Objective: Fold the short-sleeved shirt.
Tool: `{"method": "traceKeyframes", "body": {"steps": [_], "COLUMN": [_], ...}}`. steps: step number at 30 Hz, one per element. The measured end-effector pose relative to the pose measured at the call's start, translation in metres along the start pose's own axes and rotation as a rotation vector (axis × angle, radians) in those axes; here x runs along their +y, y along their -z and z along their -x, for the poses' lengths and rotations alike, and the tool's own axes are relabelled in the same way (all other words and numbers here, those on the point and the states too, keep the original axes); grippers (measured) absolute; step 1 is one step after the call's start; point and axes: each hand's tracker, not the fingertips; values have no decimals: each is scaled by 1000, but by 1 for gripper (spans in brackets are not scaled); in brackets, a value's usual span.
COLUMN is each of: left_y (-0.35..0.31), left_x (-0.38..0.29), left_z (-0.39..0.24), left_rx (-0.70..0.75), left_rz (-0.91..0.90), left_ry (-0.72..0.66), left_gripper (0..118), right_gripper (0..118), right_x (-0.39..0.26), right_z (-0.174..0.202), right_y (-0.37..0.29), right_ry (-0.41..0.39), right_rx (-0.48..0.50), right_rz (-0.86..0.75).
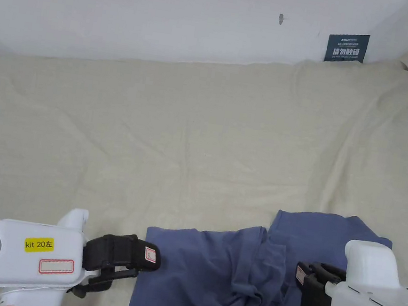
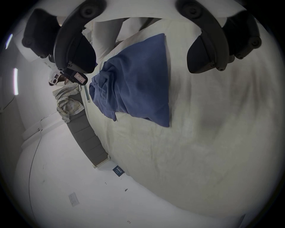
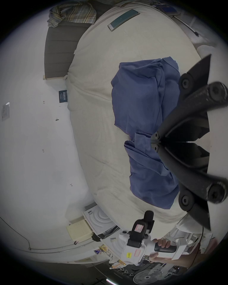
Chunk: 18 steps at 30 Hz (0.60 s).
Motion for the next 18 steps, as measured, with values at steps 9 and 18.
{"method": "traceKeyframes", "body": {"steps": [9,18], "left_y": [48,68], "left_x": [17,16], "left_z": [19,19], "left_rx": [-178,-84], "left_rz": [-4,26], "left_ry": [-171,-156], "left_gripper": [112,20], "right_gripper": [0,0], "right_x": [-1,2], "right_z": [-12,-14], "right_y": [9,12], "right_ry": [9,28], "right_rx": [-26,-29], "right_rz": [28,39]}}
